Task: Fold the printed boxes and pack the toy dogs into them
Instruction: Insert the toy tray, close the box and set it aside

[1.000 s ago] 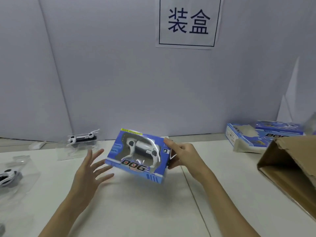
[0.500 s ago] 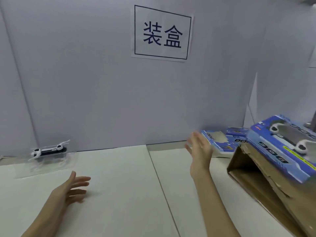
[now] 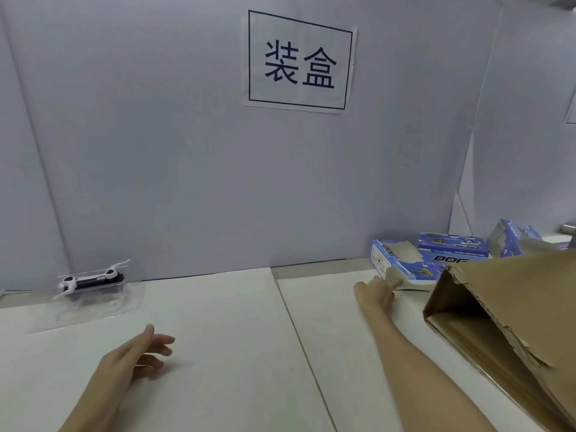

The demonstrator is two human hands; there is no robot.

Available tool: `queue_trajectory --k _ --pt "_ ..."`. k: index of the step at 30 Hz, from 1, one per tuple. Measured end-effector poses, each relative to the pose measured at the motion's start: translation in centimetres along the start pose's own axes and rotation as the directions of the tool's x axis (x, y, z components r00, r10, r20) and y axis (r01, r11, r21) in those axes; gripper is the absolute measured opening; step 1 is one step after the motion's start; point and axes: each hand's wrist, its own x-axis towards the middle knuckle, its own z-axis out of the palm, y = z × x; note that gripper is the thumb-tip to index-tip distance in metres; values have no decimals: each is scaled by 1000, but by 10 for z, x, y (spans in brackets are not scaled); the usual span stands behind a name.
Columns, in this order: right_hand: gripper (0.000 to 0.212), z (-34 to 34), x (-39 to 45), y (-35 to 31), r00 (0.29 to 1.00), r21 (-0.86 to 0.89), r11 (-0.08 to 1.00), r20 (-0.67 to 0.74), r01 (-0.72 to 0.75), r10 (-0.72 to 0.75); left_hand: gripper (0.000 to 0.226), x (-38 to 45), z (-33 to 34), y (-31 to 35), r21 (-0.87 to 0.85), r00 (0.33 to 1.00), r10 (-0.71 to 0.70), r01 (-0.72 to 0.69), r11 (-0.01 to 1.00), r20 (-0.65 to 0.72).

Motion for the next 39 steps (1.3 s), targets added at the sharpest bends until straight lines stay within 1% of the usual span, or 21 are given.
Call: queue_trajectory --k 4,8,11,14,15,16,17,19,21,22,23,25,27,29,30,31,32,33,35,37,39 --pt "44 8 11 10 996 19 997 -38 80 -79 46 0 0 0 0 1000 5 -5 1000 -7" --pt "36 19 -14 3 970 82 970 -104 231 -222 44 -2 1 2 -9 1000 3 -3 1000 8" --pt "34 20 -45 -9 934 207 919 -198 336 -297 45 -8 2 5 -13 1000 -9 10 1000 18" --pt "22 14 -79 -21 882 292 844 -299 449 -365 46 -15 1 10 0 1000 -12 12 1000 22" --pt "17 11 -89 -25 867 319 819 -327 476 -376 45 -17 2 12 6 1000 -9 9 1000 20" --pt "19 7 -97 -29 867 357 802 -337 478 -367 45 -19 2 13 14 1000 -9 9 1000 7" --pt "25 4 -105 -33 882 411 788 -322 459 -345 44 -19 2 14 9 1000 -14 14 1000 -12" --pt "30 1 -120 -38 925 566 732 -227 379 -303 44 -21 4 17 -24 999 -26 25 999 -45" --pt "26 0 -132 -41 946 711 651 -61 265 -319 46 -21 3 20 -98 997 -47 40 994 -65" --pt "23 0 -137 -43 936 770 612 55 181 -347 48 -22 3 22 -134 996 -59 49 990 -70" --pt "19 1 -142 -46 904 816 573 183 80 -386 50 -22 4 24 -163 995 -74 63 985 -66" --pt "11 4 -154 -51 793 852 511 385 -109 -473 54 -25 11 30 -176 995 -97 92 980 -19" --pt "8 10 -167 -56 704 847 497 469 -188 -533 56 -26 19 33 -234 987 -154 159 959 38" --pt "6 16 -181 -59 647 831 523 507 -190 -570 62 -28 24 36 -415 953 -259 302 858 158" --pt "8 18 -187 -60 637 825 539 510 -170 -579 64 -33 25 41 -476 924 -280 375 796 260" --pt "11 18 -193 -62 639 820 556 501 -136 -583 57 -34 25 43 -505 905 -257 405 762 338" --pt "14 18 -197 -63 649 814 572 488 -97 -583 50 -37 25 45 -515 901 -211 394 761 378" --pt "17 16 -201 -66 662 807 587 474 -64 -580 56 -37 24 44 -510 910 -146 343 789 387" --pt "22 9 -208 -71 676 789 615 458 -10 -577 80 -41 27 44 -437 931 -28 198 878 365" --pt "34 4 -218 -74 653 792 609 440 41 -616 98 -45 33 43 -304 923 73 49 951 377" --pt "50 2 -230 -75 614 798 590 408 118 -675 117 -49 39 44 -194 915 123 -50 980 385"
